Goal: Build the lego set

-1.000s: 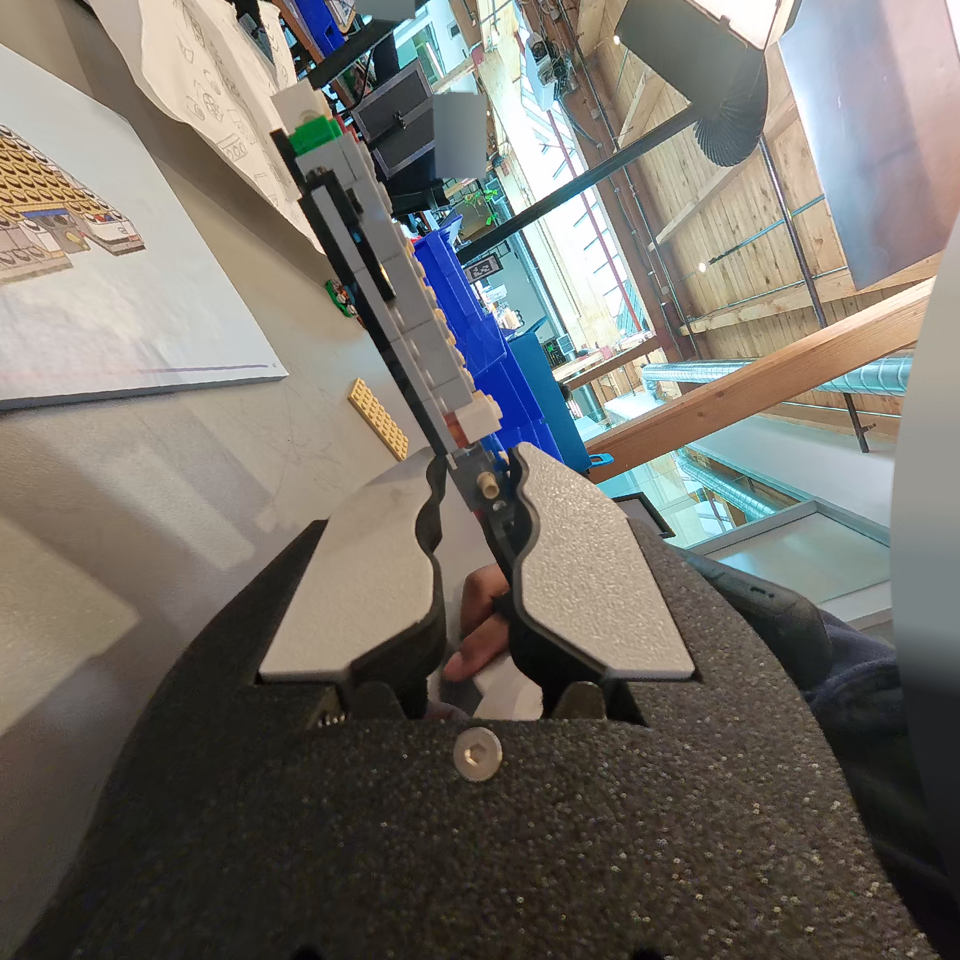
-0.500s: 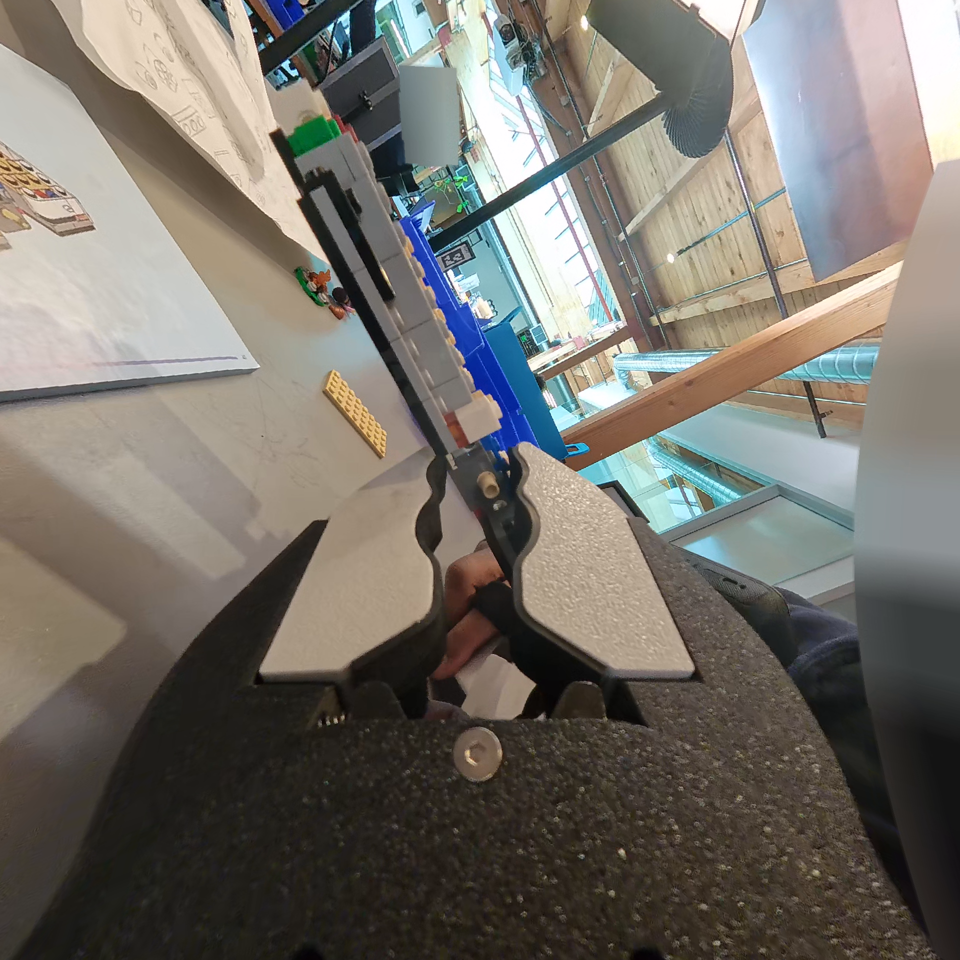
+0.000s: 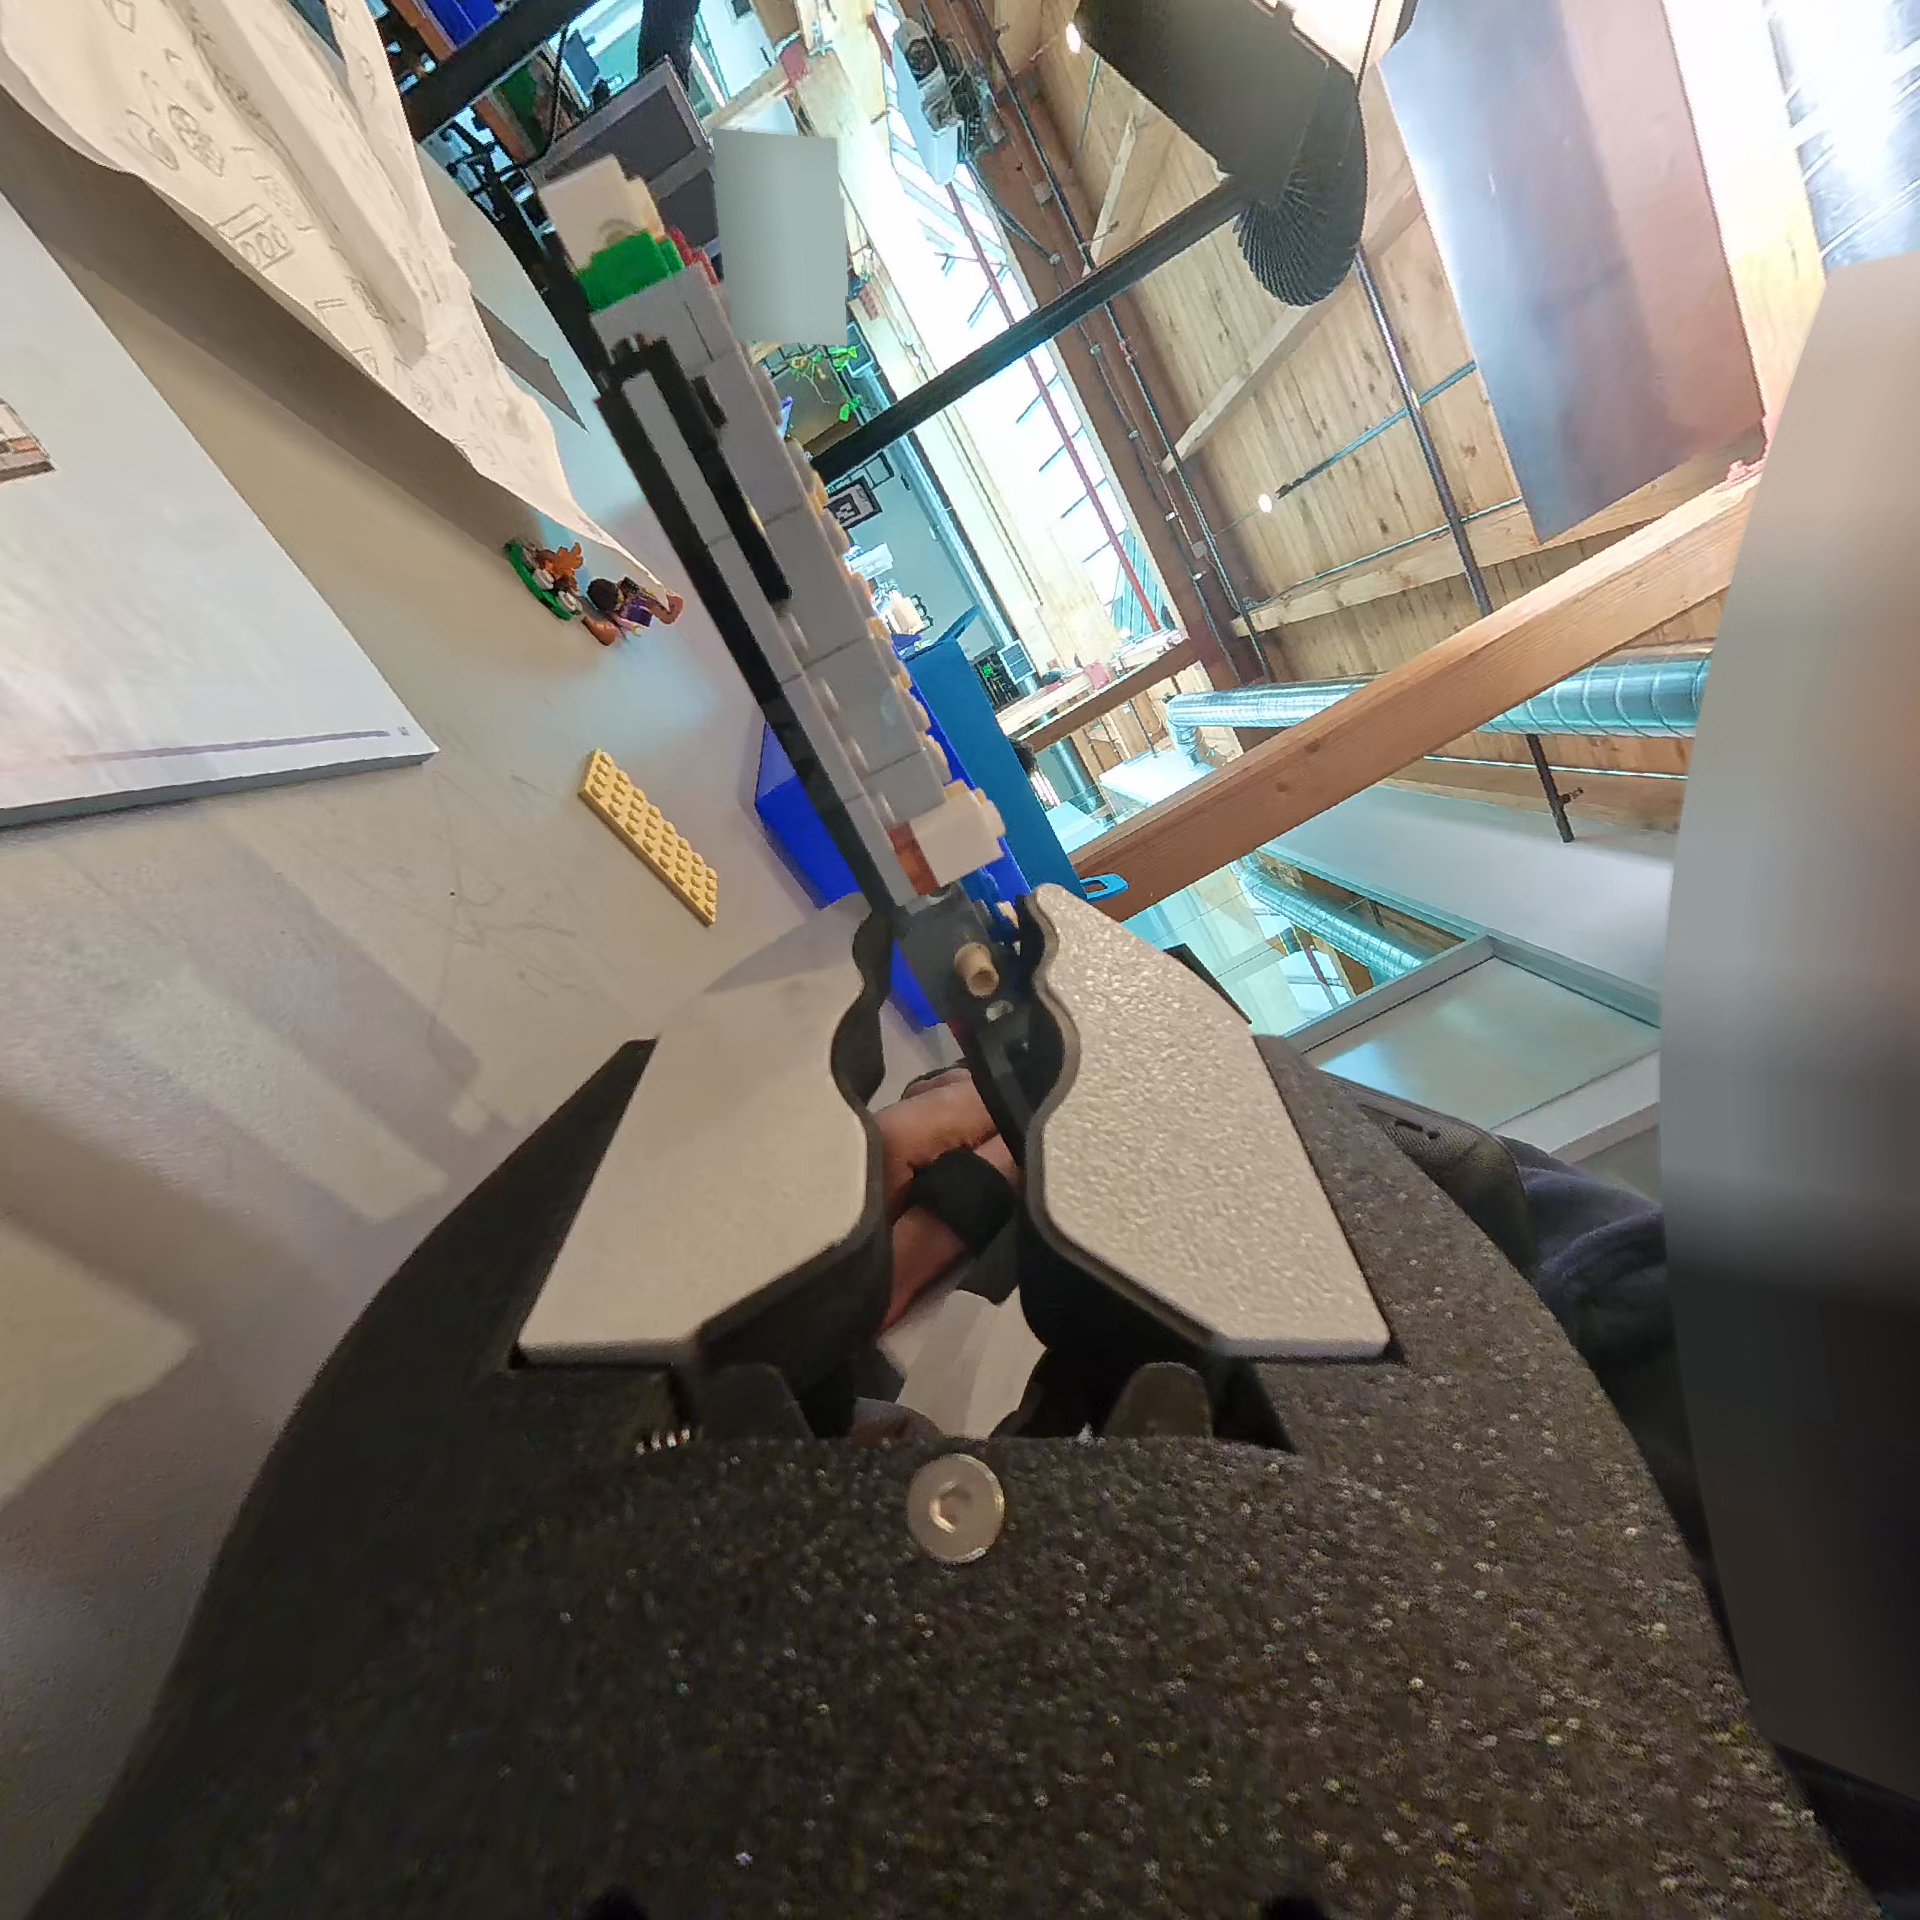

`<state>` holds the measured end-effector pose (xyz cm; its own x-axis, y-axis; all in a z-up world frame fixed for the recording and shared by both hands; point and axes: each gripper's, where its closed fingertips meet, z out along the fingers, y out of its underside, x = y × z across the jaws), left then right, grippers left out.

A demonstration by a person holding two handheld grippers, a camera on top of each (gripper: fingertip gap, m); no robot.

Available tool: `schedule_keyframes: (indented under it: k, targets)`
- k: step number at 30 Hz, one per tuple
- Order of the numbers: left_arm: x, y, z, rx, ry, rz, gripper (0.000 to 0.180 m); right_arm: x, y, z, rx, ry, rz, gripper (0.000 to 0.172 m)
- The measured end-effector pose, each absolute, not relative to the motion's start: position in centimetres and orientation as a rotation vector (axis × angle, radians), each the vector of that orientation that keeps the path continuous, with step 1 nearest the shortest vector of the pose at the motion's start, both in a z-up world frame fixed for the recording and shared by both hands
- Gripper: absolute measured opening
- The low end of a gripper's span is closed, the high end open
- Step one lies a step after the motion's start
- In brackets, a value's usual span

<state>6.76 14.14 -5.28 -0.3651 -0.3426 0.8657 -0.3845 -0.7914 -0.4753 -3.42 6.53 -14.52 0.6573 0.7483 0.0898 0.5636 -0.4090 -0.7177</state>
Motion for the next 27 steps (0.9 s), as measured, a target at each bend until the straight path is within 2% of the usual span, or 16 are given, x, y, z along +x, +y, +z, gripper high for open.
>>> schedule_keyframes:
  k: [8,12,17,24,27]
  targets:
    - [6.7,14.1,-5.1,1.731,-1.004,2.382,0.023,-2.1,6.7,-14.7,-2.141,-1.004,0.292,0.024]
    - [6.6,14.0,-4.9,1.723,-1.006,2.389,0.023,2.2,6.9,-14.6,-2.206,-0.983,0.153,0.024]
    - [6.6,13.9,-4.9,1.720,-1.008,2.388,0.023,13.7,8.3,-13.0,-2.331,-0.479,-0.122,0.025]
    - [6.6,13.5,-5.1,1.716,-1.003,2.375,0.023,20.2,7.7,-14.9,-2.438,-0.049,-0.230,0.045]
    - [6.6,13.4,-5.1,1.715,-0.997,2.371,0.023,19.7,7.8,-15.0,-2.439,-0.017,-0.180,0.038]
